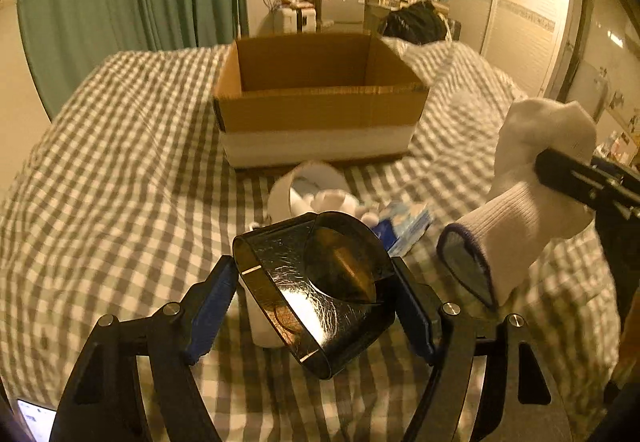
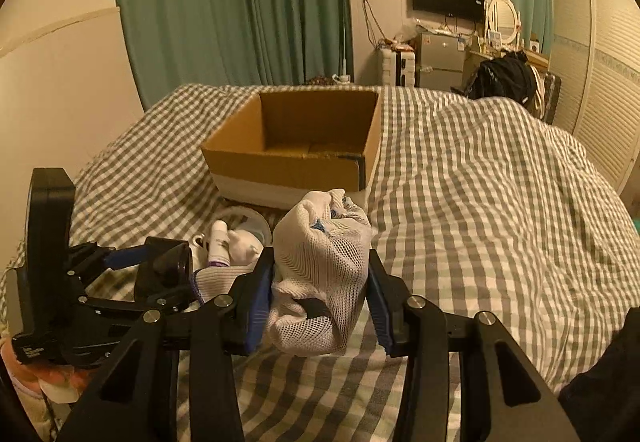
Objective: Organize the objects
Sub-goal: 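Carry the sock and glasses case over the box and open both grippers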
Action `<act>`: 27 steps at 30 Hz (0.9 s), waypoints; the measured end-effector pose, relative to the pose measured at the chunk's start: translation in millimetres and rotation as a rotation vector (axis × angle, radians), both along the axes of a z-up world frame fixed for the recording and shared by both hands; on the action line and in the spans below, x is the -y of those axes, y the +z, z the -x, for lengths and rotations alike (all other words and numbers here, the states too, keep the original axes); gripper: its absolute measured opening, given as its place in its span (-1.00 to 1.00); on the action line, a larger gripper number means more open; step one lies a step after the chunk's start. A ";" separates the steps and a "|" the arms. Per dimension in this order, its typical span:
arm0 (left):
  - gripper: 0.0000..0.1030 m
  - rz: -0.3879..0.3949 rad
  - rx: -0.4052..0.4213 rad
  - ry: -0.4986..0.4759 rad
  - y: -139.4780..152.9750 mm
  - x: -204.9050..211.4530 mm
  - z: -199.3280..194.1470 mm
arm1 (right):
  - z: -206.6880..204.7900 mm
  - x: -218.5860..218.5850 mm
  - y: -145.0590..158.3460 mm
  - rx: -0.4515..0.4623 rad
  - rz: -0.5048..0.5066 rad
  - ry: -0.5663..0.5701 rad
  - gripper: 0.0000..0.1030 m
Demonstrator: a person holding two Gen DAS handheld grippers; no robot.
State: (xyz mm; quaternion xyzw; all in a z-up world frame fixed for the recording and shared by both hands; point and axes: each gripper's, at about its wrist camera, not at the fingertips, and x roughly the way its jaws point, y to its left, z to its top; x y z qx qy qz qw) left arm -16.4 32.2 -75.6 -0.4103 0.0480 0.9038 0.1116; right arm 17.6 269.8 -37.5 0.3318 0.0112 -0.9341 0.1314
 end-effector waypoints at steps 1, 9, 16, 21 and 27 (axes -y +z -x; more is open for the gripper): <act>0.50 -0.005 -0.013 0.002 6.5 1.2 -0.6 | -2.2 0.5 3.5 -0.009 -0.003 0.001 -0.18; 0.50 -0.058 -0.116 0.037 66.5 8.4 18.5 | -4.1 11.2 43.5 -0.104 -0.035 0.019 -0.18; 0.50 -0.095 -0.199 0.039 110.2 4.9 65.1 | 30.7 26.9 84.7 -0.179 -0.058 0.064 -0.18; 0.50 -0.091 -0.199 0.023 122.3 4.7 108.8 | 76.7 35.3 106.4 -0.201 -0.054 0.072 -0.18; 0.50 -0.053 -0.191 0.005 115.6 1.1 173.0 | 145.9 45.8 113.3 -0.204 -0.058 0.074 -0.18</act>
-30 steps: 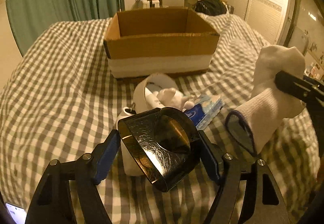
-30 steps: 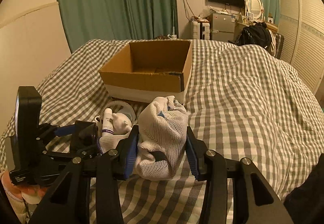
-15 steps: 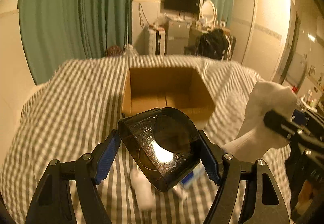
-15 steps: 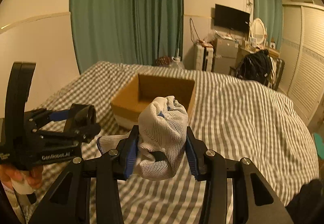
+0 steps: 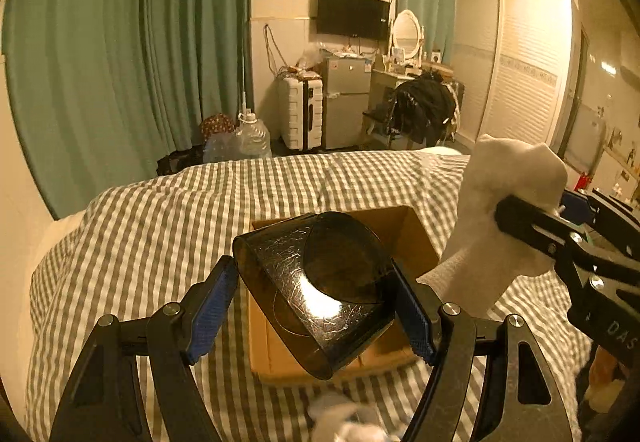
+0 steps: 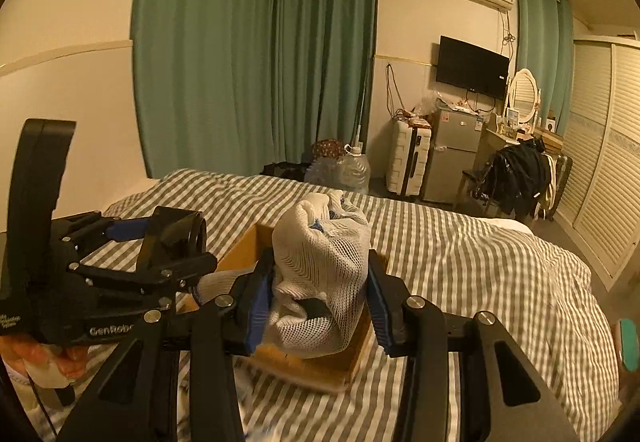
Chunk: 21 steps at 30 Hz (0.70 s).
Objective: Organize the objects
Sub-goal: 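Carry the sock and glasses case over the box and open both grippers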
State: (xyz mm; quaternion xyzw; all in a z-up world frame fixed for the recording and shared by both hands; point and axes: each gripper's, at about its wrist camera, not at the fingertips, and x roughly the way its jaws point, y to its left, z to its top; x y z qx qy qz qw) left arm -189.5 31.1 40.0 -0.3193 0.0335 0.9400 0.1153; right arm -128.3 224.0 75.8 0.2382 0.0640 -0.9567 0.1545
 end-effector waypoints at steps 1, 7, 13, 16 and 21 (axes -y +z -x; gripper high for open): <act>0.50 0.002 0.005 -0.002 -4.2 -0.1 10.0 | 12.3 1.2 -2.3 0.006 0.003 -0.001 -0.18; 0.50 0.012 0.081 -0.032 -45.6 -11.7 63.5 | 87.6 7.2 -35.8 0.075 0.017 -0.012 -0.19; 0.50 0.058 0.136 -0.077 -82.4 -25.3 88.3 | 126.2 4.4 -86.7 0.160 -0.007 -0.019 -0.20; 0.50 0.067 0.141 -0.079 -90.4 -27.3 91.2 | 128.9 -1.7 -103.3 0.193 -0.004 -0.020 -0.20; 0.62 0.033 0.159 -0.076 -88.4 -22.9 80.5 | 130.3 -11.2 -107.3 0.226 0.024 -0.027 -0.09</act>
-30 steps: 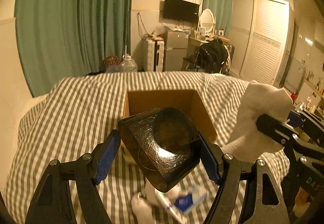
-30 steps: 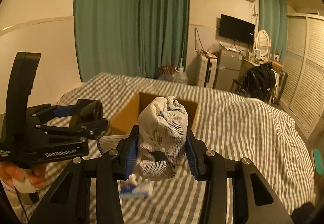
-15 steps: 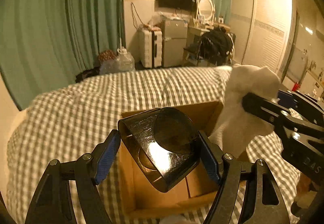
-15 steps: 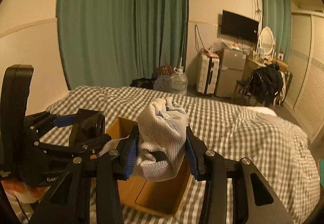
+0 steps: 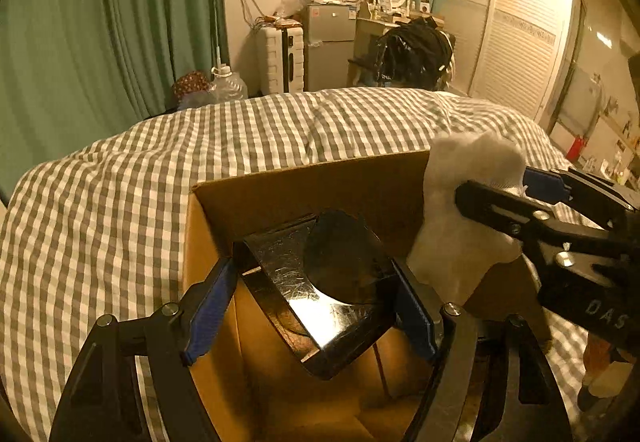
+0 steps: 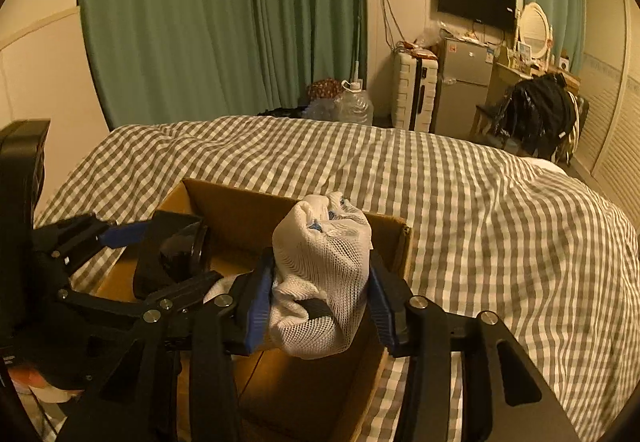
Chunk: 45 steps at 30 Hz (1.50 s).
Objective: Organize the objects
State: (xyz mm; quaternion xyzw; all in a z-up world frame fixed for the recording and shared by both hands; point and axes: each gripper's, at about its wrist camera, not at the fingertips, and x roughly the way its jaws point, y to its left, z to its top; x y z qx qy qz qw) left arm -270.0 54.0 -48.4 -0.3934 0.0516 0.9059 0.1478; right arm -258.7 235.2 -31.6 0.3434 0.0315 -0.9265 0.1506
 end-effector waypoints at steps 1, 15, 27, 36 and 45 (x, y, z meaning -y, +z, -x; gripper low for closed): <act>0.78 -0.008 -0.008 0.010 5.8 2.5 -5.0 | -3.8 -1.4 3.7 -0.005 0.011 -0.001 -0.03; 0.93 0.027 -0.147 0.122 103.0 39.0 -106.7 | -123.5 -16.0 123.4 -0.176 0.012 -0.003 0.49; 0.94 0.101 -0.102 0.206 41.6 55.3 -191.9 | -216.5 -1.0 95.7 -0.114 -0.046 0.043 0.53; 0.94 0.160 0.050 0.190 -53.2 47.7 -200.3 | -210.4 5.0 -8.2 0.076 -0.075 0.040 0.53; 0.69 0.240 0.145 0.162 -95.3 36.0 -203.0 | -202.8 -0.7 -44.8 0.135 -0.074 0.039 0.53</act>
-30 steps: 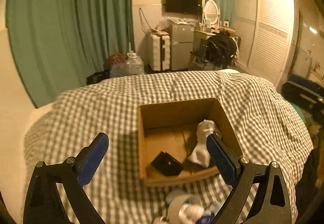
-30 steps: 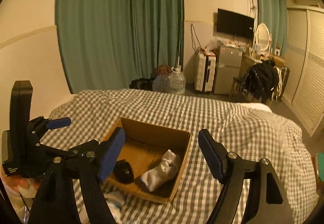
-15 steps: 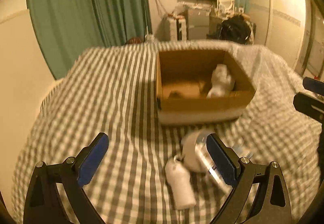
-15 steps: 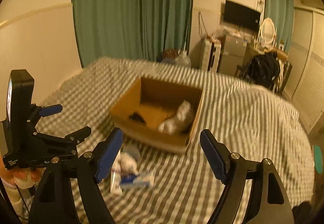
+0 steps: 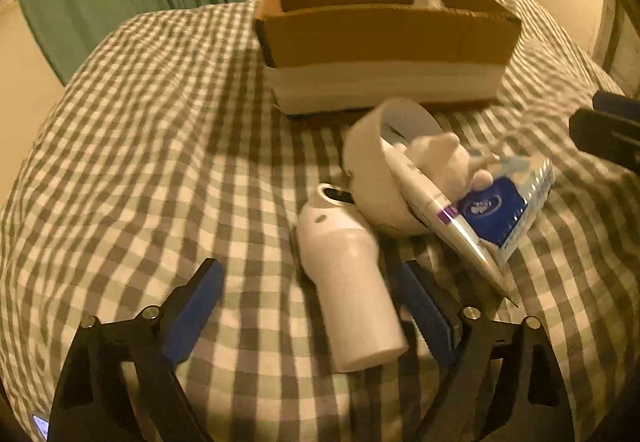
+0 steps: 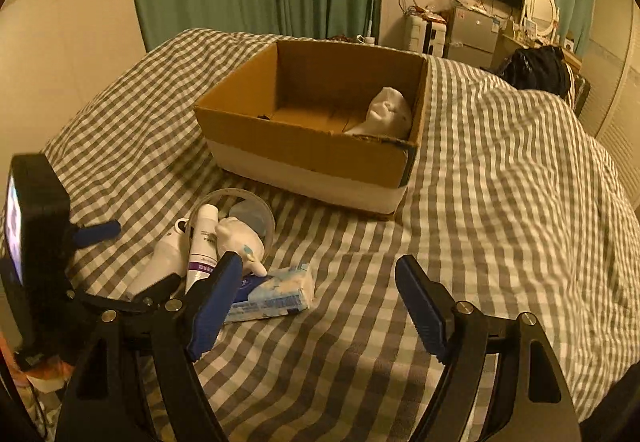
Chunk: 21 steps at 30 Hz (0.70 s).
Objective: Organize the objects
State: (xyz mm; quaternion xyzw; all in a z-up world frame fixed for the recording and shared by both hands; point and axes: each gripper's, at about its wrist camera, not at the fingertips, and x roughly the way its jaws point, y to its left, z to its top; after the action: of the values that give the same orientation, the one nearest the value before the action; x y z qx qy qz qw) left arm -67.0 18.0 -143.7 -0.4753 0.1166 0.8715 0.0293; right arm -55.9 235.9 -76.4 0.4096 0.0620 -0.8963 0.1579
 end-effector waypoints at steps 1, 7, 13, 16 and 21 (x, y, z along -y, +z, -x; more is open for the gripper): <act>0.58 -0.001 0.014 -0.014 -3.5 -3.0 0.9 | -0.1 -1.8 -2.3 0.004 0.008 -0.006 0.53; -0.16 -0.010 0.079 -0.025 -22.1 -12.6 12.1 | -0.1 -4.2 -8.7 0.015 0.025 -0.018 0.53; -0.17 -0.055 0.044 -0.016 -8.5 -6.1 -4.1 | -1.3 -4.7 -10.3 0.019 0.031 -0.022 0.52; -0.17 -0.068 0.015 -0.004 3.1 -5.0 -11.4 | 2.0 -2.8 -16.1 0.042 0.018 -0.019 0.52; -0.20 -0.091 -0.028 0.022 22.1 3.3 -17.8 | 9.0 10.9 -32.3 0.099 -0.025 0.021 0.52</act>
State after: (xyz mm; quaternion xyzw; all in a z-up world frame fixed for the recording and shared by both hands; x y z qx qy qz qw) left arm -49.2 14.6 -121.7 -0.4626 0.0720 0.8827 0.0399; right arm -64.9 225.0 -108.7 0.4546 0.0696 -0.8725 0.1649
